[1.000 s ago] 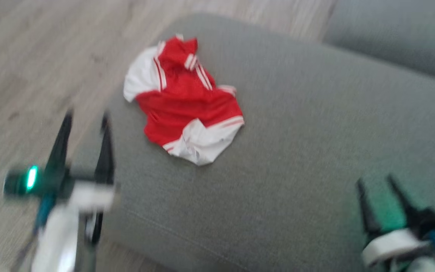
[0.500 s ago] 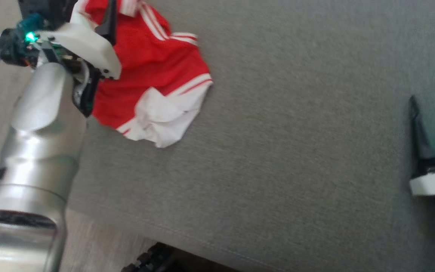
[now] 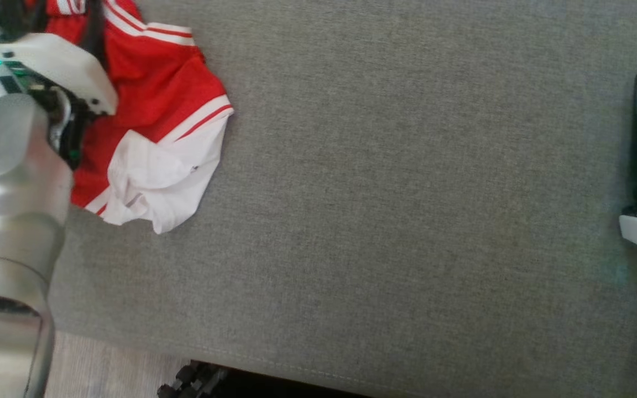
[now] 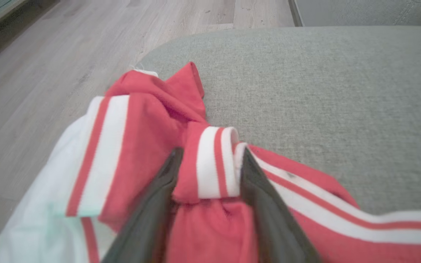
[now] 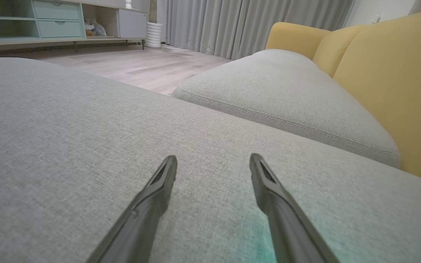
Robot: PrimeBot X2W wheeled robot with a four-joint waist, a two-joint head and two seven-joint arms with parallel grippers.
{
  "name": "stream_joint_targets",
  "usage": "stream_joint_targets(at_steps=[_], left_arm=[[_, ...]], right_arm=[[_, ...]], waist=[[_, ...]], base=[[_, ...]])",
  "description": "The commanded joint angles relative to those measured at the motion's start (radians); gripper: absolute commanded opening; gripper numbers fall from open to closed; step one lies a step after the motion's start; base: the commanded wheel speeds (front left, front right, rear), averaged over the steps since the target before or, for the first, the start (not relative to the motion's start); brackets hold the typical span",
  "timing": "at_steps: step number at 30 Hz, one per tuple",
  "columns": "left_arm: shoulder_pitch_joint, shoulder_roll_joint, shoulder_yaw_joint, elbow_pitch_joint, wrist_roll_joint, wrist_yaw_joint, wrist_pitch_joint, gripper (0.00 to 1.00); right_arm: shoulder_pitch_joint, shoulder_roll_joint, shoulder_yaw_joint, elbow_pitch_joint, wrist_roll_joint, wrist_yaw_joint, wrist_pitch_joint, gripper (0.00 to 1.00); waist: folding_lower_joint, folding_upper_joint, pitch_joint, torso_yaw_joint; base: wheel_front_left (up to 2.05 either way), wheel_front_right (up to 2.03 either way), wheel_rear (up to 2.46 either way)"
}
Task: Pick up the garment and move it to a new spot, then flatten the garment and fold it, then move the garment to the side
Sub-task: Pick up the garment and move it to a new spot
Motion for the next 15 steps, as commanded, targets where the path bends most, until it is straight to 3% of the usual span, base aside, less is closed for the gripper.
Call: stream_joint_targets(at_steps=[1,2,8,15], left_arm=[[-0.026,0.071,0.014,-0.002,-0.007,0.002,-0.012,0.39],[-0.031,0.075,0.008,0.005,-0.010,0.002,-0.021,0.00],[-0.085,0.111,-0.062,-0.005,0.007,0.002,-0.130,0.00],[-0.178,0.158,-0.150,-0.126,0.034,0.002,-0.172,0.00]], right_arm=[[0.063,-0.008,-0.005,0.077,-0.019,0.006,0.020,1.00],[0.060,-0.006,-0.007,0.075,-0.020,0.006,0.020,1.00],[0.050,0.032,-0.004,0.091,-0.020,0.006,0.020,1.00],[0.040,0.105,0.028,0.141,0.011,0.006,0.020,1.00]], waist=[[0.0000,0.0000,0.004,-0.006],[0.0000,0.0000,0.005,-0.007],[0.0000,0.0000,-0.060,-0.021],[0.0000,0.0000,-0.245,-0.091]], base=[[0.00,0.00,0.00],[0.00,0.00,0.00],[0.00,0.00,0.00],[0.00,0.00,0.00]])
